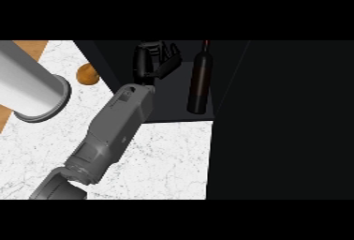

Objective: Pick up the wine, place it into the cabinet and close the cabinet

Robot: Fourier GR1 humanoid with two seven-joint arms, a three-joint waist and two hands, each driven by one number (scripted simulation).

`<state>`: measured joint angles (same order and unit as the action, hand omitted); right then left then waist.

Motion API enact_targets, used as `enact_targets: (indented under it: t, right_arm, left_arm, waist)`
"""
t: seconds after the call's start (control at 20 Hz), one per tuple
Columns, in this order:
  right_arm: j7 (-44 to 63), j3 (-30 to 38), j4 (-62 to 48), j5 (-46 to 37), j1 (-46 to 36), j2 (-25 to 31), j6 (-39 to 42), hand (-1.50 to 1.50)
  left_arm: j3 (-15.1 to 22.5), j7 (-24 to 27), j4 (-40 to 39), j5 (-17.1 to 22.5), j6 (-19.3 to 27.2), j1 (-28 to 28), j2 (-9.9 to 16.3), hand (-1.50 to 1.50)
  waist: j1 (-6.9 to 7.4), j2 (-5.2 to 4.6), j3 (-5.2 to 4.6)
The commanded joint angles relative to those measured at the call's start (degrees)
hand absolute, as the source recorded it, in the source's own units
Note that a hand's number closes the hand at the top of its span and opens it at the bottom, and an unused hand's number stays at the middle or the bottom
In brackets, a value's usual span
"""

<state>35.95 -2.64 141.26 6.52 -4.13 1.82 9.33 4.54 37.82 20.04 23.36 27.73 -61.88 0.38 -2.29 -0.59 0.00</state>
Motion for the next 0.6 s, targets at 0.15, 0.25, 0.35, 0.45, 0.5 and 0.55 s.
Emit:
enact_targets:
  t: [0.15,0.25,0.35,0.45,0.5,0.55]
  right_arm:
    - [2.07,-1.3,4.79,2.66,0.88,-1.08,-0.88,-1.5]
    - [1.64,-1.98,4.06,3.14,1.6,-0.85,-0.01,-1.5]
    - [-0.89,-1.53,4.11,3.15,3.41,-0.99,0.49,-1.5]
    - [-2.12,-1.52,1.56,3.27,2.19,-0.86,1.22,-1.5]
    - [3.38,-2.36,5.76,3.25,0.6,-1.19,-1.32,-1.5]
    - [-0.55,-2.14,3.31,2.1,1.94,-1.3,-0.03,-1.5]
  left_arm:
    - [-5.4,1.5,-5.9,3.43,-2.81,-3.16,0.96,1.5]
    - [-6.9,2.13,-6.56,4.88,-3.04,-1.92,-0.37,1.5]
    - [-7.87,1.98,-6.29,5.3,-5.35,-2.25,0.21,1.5]
    - [-7.82,1.94,-7.79,6.58,-4.02,-4.19,-0.38,1.5]
    - [-8.03,3.39,-7.92,5.55,-7.41,-1.79,0.16,1.5]
    - [-8.68,2.47,-8.49,5.91,-7.05,-3.17,0.03,1.5]
  waist:
    - [-1.07,-0.45,-0.05]
    - [-0.85,-0.37,-0.03]
    - [-0.41,-0.19,0.0]
    - [-1.11,-0.38,0.01]
    - [-0.64,-0.28,-0.05]
    - [-0.65,-0.34,-0.02]
